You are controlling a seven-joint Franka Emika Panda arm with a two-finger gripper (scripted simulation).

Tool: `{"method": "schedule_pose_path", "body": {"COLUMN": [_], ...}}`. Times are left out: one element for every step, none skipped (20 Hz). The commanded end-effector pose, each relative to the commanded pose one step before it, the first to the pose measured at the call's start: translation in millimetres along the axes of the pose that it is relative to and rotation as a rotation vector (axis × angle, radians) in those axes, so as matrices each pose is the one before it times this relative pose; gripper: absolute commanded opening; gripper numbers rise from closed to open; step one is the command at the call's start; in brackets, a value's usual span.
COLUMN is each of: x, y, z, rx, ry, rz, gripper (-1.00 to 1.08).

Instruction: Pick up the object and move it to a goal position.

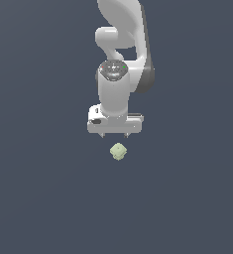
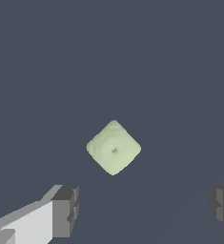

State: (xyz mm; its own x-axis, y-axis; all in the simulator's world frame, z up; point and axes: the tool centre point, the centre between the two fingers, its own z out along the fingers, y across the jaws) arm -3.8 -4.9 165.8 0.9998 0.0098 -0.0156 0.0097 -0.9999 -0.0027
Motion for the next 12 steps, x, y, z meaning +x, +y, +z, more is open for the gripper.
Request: {"method": "schedule_pose_path", "body": {"x": [0.00,-0.14,-0.41,-0.69,-0.99,-1.26,-1.17,-0.92,-0.63,-0.32,-0.09,0.05], "y": [0.01,-0.70,-2.15,-3.46,-4.87,-5.96,-5.27,-3.94,-2.55,-1.14,-0.30,0.30], "z": [0.00,-0.02,-0.04,-0.08,-0.14,-0.24,-0.32,-0.37,-0.36,-0.28,-0.17,-0.04], "rx": [0.00000,0.00036,0.00126,0.00197,0.00278,0.00346,0.00306,0.00225,0.00160,0.00084,0.00021,-0.00012], "ry": [0.00000,-0.00002,-0.00010,-0.00017,-0.00026,-0.00037,-0.00037,-0.00031,-0.00024,-0.00014,-0.00004,0.00002], "rz": [0.00000,-0.00059,-0.00191,-0.00283,-0.00363,-0.00369,-0.00209,-0.00027,0.00110,0.00176,0.00136,0.00068], "gripper": [1.00,1.00,1.00,1.00,1.00,1.00,1.00,1.00,1.00,1.00,1.00,1.00]}}
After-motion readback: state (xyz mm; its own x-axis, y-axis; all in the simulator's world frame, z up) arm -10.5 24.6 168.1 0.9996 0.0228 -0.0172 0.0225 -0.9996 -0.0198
